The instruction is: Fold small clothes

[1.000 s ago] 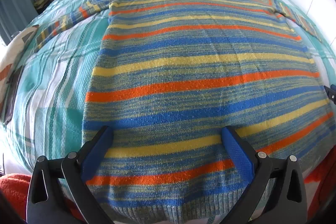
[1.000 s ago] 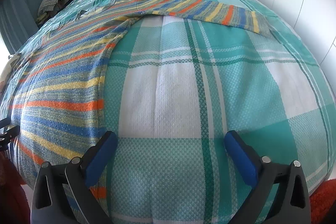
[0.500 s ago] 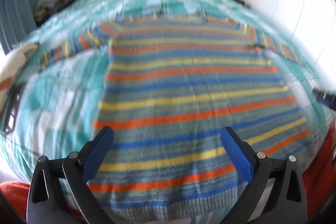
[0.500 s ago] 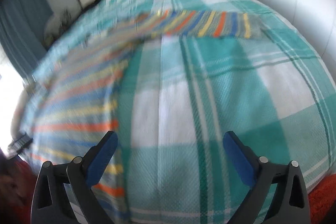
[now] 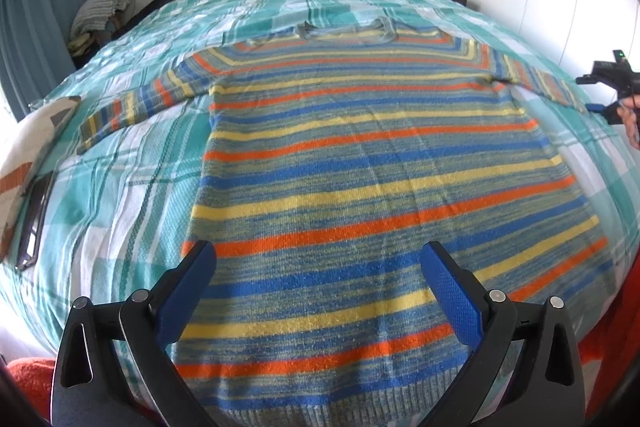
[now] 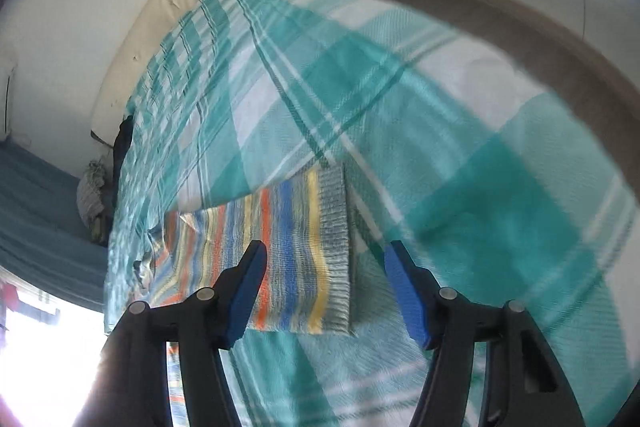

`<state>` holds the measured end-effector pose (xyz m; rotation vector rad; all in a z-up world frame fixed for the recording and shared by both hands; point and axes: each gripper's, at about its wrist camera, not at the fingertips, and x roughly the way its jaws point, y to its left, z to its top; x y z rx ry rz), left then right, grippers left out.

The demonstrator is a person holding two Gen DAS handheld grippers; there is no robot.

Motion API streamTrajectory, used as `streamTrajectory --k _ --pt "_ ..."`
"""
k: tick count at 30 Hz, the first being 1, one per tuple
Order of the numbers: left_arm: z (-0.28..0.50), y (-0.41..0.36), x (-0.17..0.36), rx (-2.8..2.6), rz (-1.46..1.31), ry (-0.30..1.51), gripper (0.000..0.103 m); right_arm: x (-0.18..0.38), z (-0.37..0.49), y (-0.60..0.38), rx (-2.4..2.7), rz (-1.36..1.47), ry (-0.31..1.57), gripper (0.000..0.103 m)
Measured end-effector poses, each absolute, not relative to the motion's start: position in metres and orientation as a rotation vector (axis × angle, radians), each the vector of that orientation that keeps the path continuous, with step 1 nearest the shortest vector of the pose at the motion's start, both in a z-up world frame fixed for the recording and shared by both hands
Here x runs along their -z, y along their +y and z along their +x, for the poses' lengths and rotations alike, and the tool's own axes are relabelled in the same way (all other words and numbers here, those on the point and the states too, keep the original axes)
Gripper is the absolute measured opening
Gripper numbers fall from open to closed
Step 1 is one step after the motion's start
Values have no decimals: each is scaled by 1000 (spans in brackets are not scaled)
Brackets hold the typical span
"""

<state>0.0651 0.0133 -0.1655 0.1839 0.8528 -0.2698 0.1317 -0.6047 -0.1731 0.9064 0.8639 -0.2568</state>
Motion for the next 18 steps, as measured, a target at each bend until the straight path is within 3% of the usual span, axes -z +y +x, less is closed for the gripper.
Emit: streamTrajectory --k 4,5,6,11,18 --pt "69 11 173 259 189 889 102 192 148 -595 270 887 921 59" --pt "70 11 174 260 186 896 102 193 151 -594 283 867 930 35" --pt "69 10 174 261 185 900 102 192 151 -593 302 849 948 4" --pt "67 10 168 267 181 879 102 143 168 -574 306 766 879 2" --pt "73 20 159 286 113 875 102 15 260 -419 -58 491 777 2"
